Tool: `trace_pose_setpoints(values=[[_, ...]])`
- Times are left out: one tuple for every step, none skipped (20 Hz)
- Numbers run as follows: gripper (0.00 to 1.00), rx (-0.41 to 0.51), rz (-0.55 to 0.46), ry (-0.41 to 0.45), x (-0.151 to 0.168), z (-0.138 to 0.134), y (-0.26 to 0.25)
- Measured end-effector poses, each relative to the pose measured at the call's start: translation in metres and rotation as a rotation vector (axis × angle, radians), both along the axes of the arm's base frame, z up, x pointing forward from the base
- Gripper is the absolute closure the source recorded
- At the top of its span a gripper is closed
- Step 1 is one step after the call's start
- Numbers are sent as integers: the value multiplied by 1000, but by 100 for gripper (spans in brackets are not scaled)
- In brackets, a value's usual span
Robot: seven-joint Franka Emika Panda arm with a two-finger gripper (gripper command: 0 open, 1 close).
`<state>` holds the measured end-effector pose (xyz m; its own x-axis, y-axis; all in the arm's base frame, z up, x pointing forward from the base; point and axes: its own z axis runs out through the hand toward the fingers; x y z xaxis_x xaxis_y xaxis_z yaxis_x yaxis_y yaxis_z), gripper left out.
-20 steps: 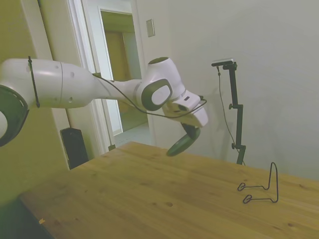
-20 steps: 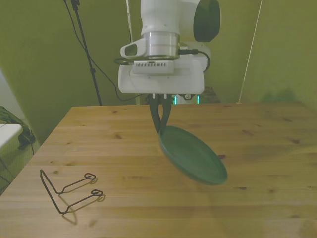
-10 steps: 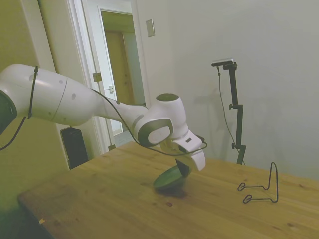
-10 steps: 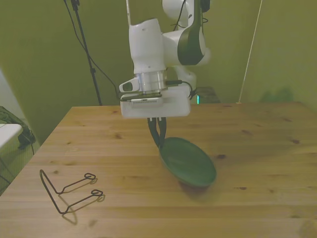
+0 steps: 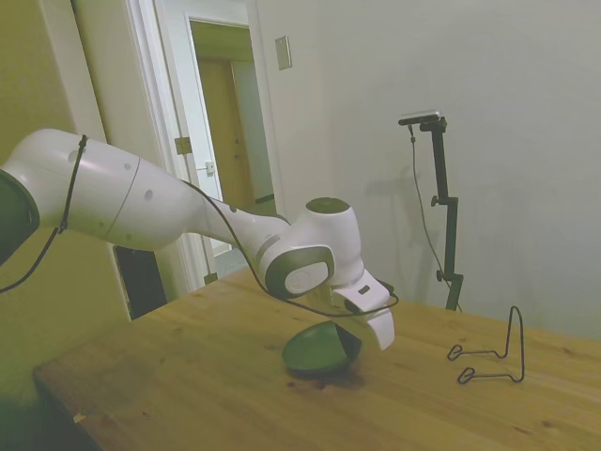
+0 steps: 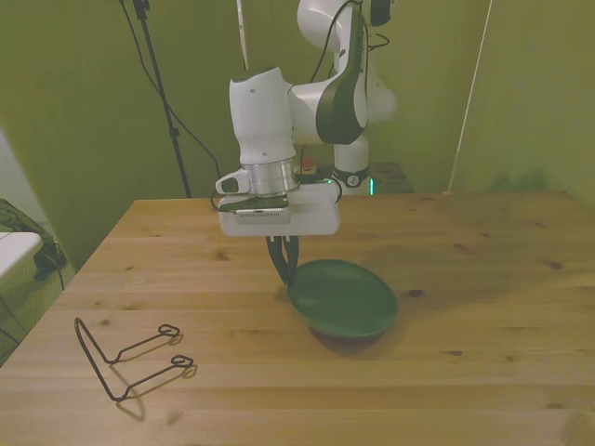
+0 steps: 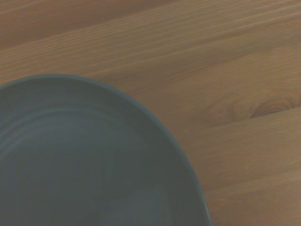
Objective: Unload the plate
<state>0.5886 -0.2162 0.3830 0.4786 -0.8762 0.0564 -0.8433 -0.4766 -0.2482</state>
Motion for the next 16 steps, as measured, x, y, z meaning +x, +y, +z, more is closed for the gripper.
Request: trace_pose_setpoints(values=[[0, -1, -1, 3, 0, -1, -1], [0, -2, -1, 5, 0, -3, -2], [0, -4, -2, 6, -1, -3, -3], [0, -4, -2, 6, -1, -3, -4], [0, -5, -1, 5, 0, -3, -4], [0, -6, 0, 3, 0, -1, -4], [0, -7, 1, -1, 2, 3, -4], [0, -7, 4, -8, 3, 9, -4], [0, -7, 7, -18, 4, 19, -4], [0, -6, 13, -30, 5, 33, -2], [0, -3, 21, -42, 4, 49, 2], [0, 2, 32, -54, 3, 68, 7], [0, 8, 43, -64, 1, 87, 14], [0, 16, 52, -75, -1, 106, 23], [0, 24, 60, -82, -3, 123, 32], [0, 33, 69, -82, -6, 138, 41]])
